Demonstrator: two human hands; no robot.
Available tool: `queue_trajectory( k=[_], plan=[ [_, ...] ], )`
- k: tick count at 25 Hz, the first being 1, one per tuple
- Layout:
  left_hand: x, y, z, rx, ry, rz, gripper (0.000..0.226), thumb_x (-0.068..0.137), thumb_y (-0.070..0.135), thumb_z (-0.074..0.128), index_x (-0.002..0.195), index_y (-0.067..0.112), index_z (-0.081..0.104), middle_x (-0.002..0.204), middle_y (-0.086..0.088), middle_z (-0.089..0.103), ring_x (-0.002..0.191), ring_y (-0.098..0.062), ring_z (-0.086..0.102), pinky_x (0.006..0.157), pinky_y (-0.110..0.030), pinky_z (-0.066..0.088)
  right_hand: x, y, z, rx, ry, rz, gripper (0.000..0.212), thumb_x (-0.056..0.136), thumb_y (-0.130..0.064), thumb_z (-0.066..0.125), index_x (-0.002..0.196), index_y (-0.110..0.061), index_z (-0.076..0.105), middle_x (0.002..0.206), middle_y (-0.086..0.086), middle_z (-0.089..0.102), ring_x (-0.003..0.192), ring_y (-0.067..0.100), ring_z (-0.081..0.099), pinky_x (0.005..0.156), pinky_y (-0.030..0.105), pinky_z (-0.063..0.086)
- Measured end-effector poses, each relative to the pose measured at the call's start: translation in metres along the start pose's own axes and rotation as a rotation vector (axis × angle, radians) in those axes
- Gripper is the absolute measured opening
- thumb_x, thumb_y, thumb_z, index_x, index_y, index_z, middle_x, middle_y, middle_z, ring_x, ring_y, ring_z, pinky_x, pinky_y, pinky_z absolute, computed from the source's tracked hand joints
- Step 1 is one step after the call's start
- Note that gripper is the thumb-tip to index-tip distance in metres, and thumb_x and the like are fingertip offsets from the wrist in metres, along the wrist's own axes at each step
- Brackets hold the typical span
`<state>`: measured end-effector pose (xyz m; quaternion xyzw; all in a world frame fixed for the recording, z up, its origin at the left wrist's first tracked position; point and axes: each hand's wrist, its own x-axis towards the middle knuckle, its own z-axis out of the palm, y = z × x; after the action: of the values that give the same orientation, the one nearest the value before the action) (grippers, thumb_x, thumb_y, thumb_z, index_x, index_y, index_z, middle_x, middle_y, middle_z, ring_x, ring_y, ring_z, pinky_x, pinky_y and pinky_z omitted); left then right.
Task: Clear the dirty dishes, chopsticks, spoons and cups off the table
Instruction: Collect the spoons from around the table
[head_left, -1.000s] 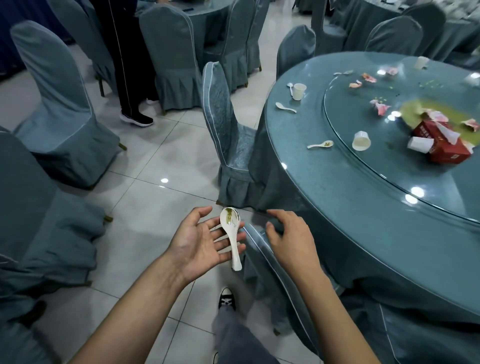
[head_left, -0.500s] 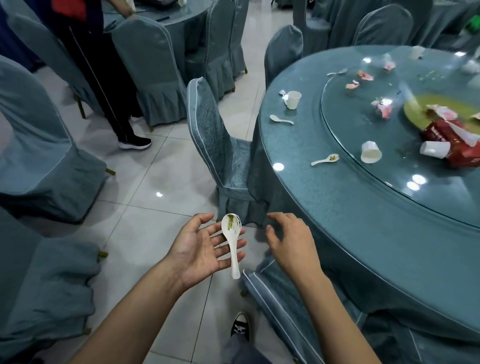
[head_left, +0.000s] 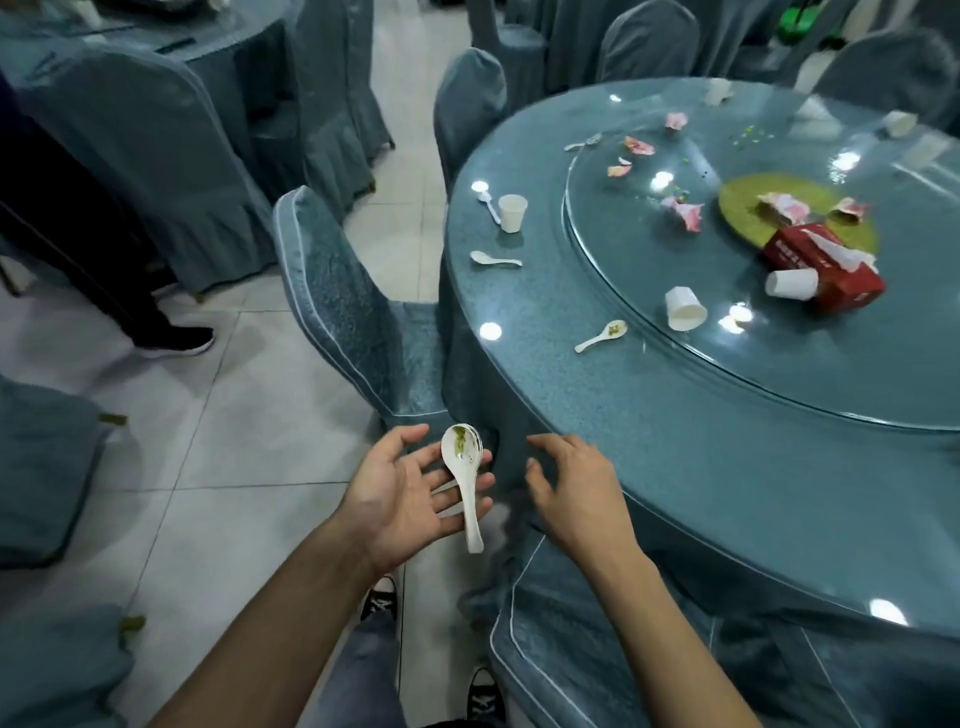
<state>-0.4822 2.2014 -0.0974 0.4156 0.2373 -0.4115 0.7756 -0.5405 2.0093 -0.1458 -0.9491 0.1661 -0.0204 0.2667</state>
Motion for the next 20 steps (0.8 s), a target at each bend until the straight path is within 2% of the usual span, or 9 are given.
queue_trajectory(
  k=[4, 12, 16, 20],
  plan=[
    [0.034, 0.049, 0.002, 0.101, -0.043, -0.047, 0.065, 0.082, 0.036, 0.055, 0.136, 0.0, 0.057, 0.13, -0.023, 0.066, 0.117, -0.042, 0.061, 0.097, -0.055, 0.051, 0.027, -0.017, 0.012, -0.011, 0.09, 0.094, 0.029, 0.096, -0.029, 0.058, 0.123, -0.023, 0.069, 0.113, 0.001, 0.07, 0.106, 0.025, 0.063, 0.098, 0.041, 0.047],
    [0.084, 0.134, -0.006, 0.236, -0.142, -0.162, 0.065, 0.081, 0.036, 0.057, 0.136, 0.002, 0.057, 0.129, -0.023, 0.067, 0.116, -0.042, 0.061, 0.095, -0.054, 0.052, 0.077, -0.069, 0.037, -0.015, 0.21, 0.258, 0.027, 0.094, -0.028, 0.06, 0.118, -0.022, 0.071, 0.109, 0.001, 0.071, 0.1, 0.024, 0.065, 0.095, 0.043, 0.05],
    [0.101, 0.159, -0.014, 0.268, -0.176, -0.209, 0.055, 0.094, 0.036, 0.049, 0.135, 0.001, 0.058, 0.128, -0.022, 0.068, 0.114, -0.041, 0.062, 0.094, -0.053, 0.052, 0.091, -0.086, 0.05, -0.021, 0.23, 0.315, 0.028, 0.094, -0.028, 0.06, 0.119, -0.022, 0.071, 0.112, 0.0, 0.072, 0.103, 0.023, 0.065, 0.096, 0.043, 0.05],
    [0.121, 0.173, -0.017, 0.302, -0.173, -0.245, 0.052, 0.097, 0.037, 0.046, 0.133, 0.001, 0.059, 0.127, -0.023, 0.068, 0.116, -0.041, 0.062, 0.095, -0.054, 0.052, 0.102, -0.089, 0.058, -0.02, 0.232, 0.371, 0.027, 0.094, -0.03, 0.059, 0.118, -0.023, 0.071, 0.112, -0.001, 0.072, 0.103, 0.022, 0.065, 0.096, 0.042, 0.05]
  ],
)
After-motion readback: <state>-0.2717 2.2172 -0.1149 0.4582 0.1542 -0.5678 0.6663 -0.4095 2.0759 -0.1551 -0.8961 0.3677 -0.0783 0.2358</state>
